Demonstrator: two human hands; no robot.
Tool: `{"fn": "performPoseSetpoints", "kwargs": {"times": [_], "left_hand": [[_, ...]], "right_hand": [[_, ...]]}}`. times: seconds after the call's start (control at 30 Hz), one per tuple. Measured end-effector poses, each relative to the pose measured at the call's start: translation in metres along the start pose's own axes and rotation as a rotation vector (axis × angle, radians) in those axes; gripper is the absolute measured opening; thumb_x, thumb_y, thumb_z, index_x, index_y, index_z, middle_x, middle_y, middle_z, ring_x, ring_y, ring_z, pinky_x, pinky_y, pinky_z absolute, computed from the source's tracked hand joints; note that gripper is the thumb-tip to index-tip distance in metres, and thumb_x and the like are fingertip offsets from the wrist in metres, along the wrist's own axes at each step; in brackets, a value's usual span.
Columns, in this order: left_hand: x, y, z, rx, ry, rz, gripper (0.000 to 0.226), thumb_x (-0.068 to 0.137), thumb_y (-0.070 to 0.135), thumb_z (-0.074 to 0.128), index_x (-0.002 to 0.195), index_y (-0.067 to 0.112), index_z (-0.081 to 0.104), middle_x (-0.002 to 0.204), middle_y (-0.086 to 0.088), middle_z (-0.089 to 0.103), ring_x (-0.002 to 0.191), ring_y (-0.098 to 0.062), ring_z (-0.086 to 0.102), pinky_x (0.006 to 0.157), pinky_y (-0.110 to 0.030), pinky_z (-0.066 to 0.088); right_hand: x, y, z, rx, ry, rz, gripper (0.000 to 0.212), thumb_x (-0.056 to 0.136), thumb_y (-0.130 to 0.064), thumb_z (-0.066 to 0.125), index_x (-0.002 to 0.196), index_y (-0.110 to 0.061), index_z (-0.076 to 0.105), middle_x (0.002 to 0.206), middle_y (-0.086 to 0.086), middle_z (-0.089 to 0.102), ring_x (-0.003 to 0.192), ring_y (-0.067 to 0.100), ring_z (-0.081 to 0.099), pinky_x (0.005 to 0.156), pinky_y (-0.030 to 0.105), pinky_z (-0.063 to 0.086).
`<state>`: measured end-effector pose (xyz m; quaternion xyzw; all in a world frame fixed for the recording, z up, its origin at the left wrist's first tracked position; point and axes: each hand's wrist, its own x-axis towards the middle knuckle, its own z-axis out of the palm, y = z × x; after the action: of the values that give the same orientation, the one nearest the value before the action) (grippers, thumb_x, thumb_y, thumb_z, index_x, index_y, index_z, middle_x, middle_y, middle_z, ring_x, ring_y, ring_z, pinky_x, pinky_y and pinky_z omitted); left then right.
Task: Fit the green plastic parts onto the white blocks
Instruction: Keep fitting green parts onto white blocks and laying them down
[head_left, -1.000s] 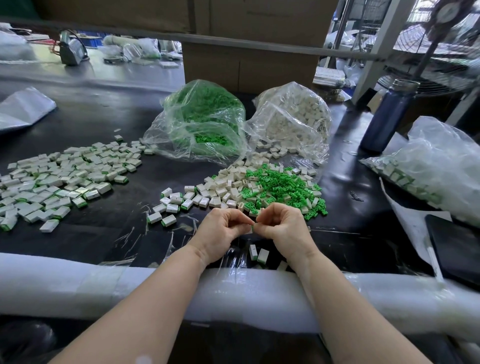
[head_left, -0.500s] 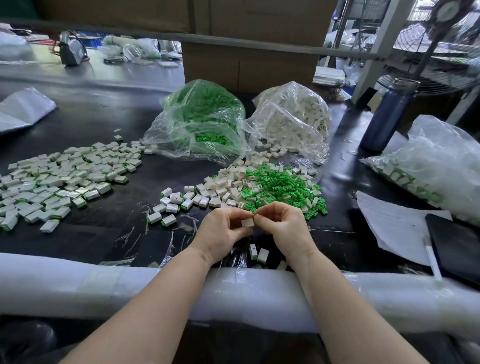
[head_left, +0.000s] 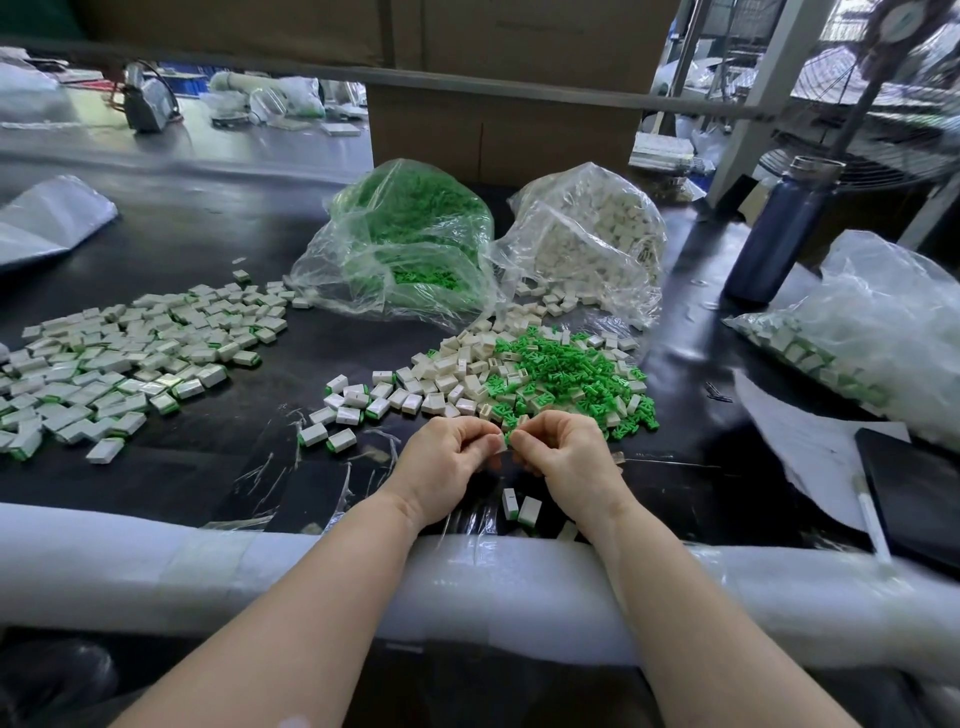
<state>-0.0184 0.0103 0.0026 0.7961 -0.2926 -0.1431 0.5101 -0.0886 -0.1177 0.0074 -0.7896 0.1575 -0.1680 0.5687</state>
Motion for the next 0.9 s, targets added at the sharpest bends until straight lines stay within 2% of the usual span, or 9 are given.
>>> {"fn": "performPoseSetpoints", "kwargs": {"times": [0.1,0.23,0.37,0.43,0.53,0.67,0.73,0.83,0.9], "left_hand": [[0.0003,-0.0011,0.0006,0.037,-0.021,-0.007,0.011,0.09,0.019,0.06,0.093,0.019,0.07,0.083,0.002,0.069,0.086,-0.016,0.064,0.089,-0.033,0.05],[-0.0002,-0.0021,0.0002,0.058,-0.028,0.009,0.011,0.09,0.02,0.059,0.093,0.02,0.07,0.082,0.004,0.068,0.084,-0.014,0.063,0.089,-0.035,0.049],[-0.0001,-0.0007,0.0006,0.019,-0.014,0.027,0.012,0.091,0.018,0.058,0.087,0.027,0.067,0.081,0.007,0.069,0.084,-0.013,0.064,0.089,-0.034,0.05],[-0.0001,0.0003,0.0021,-0.012,-0.017,0.037,0.012,0.091,0.018,0.057,0.089,0.026,0.066,0.082,0.002,0.071,0.085,-0.016,0.066,0.089,-0.036,0.05],[-0.0001,-0.0001,0.0026,-0.009,-0.029,0.071,0.009,0.089,0.02,0.06,0.096,0.026,0.062,0.082,-0.002,0.069,0.079,-0.016,0.064,0.083,-0.032,0.051],[0.0003,-0.0021,0.0016,0.084,-0.006,0.087,0.023,0.081,0.018,0.071,0.091,0.03,0.054,0.078,0.008,0.06,0.069,-0.008,0.054,0.07,-0.016,0.045],[0.0004,-0.0019,0.0015,0.085,0.012,0.104,0.015,0.084,0.018,0.068,0.092,0.025,0.058,0.082,0.011,0.061,0.075,-0.005,0.056,0.072,-0.009,0.043],[0.0007,-0.0013,0.0013,0.047,0.027,0.103,0.009,0.089,0.02,0.06,0.097,0.018,0.065,0.089,0.005,0.065,0.085,-0.009,0.06,0.08,-0.014,0.044],[0.0008,-0.0006,0.001,0.029,0.025,0.088,0.008,0.091,0.021,0.058,0.094,0.022,0.066,0.088,0.006,0.066,0.088,-0.011,0.061,0.082,-0.017,0.044]], "right_hand": [[-0.0001,0.001,-0.0005,-0.066,-0.018,-0.001,0.023,0.085,-0.007,0.065,0.065,-0.019,0.06,0.06,-0.002,0.059,0.055,0.008,0.052,0.059,0.023,0.047],[-0.0003,0.0006,-0.0018,-0.079,-0.037,-0.001,0.023,0.085,-0.007,0.064,0.065,-0.018,0.06,0.06,-0.001,0.058,0.057,0.011,0.051,0.062,0.028,0.046],[-0.0006,0.0006,0.0001,-0.028,-0.002,-0.031,0.018,0.086,-0.006,0.063,0.071,-0.017,0.061,0.07,0.007,0.063,0.067,0.025,0.061,0.069,0.034,0.052],[-0.0009,0.0004,0.0002,0.034,0.017,-0.042,0.016,0.086,-0.003,0.062,0.078,-0.018,0.062,0.073,0.006,0.064,0.068,0.02,0.062,0.067,0.03,0.054],[-0.0011,0.0003,-0.0017,0.138,0.026,-0.038,0.02,0.085,0.002,0.062,0.082,-0.019,0.064,0.066,0.001,0.062,0.055,0.003,0.058,0.053,0.014,0.047],[0.0003,0.0019,-0.002,0.172,0.028,-0.011,0.021,0.084,0.001,0.063,0.076,-0.018,0.066,0.068,0.001,0.067,0.058,0.005,0.063,0.053,0.014,0.047],[0.0008,0.0024,-0.0022,0.194,0.024,-0.004,0.02,0.084,0.0,0.064,0.075,-0.018,0.067,0.066,-0.002,0.068,0.059,0.006,0.065,0.053,0.015,0.048],[0.0005,0.0031,-0.0037,0.215,-0.008,-0.014,0.019,0.083,-0.001,0.065,0.076,-0.018,0.068,0.064,-0.005,0.07,0.061,0.005,0.066,0.056,0.015,0.049],[0.0004,0.0031,-0.0037,0.192,-0.008,-0.028,0.018,0.083,-0.001,0.066,0.075,-0.018,0.068,0.063,-0.006,0.068,0.06,0.002,0.063,0.056,0.013,0.048]]}}
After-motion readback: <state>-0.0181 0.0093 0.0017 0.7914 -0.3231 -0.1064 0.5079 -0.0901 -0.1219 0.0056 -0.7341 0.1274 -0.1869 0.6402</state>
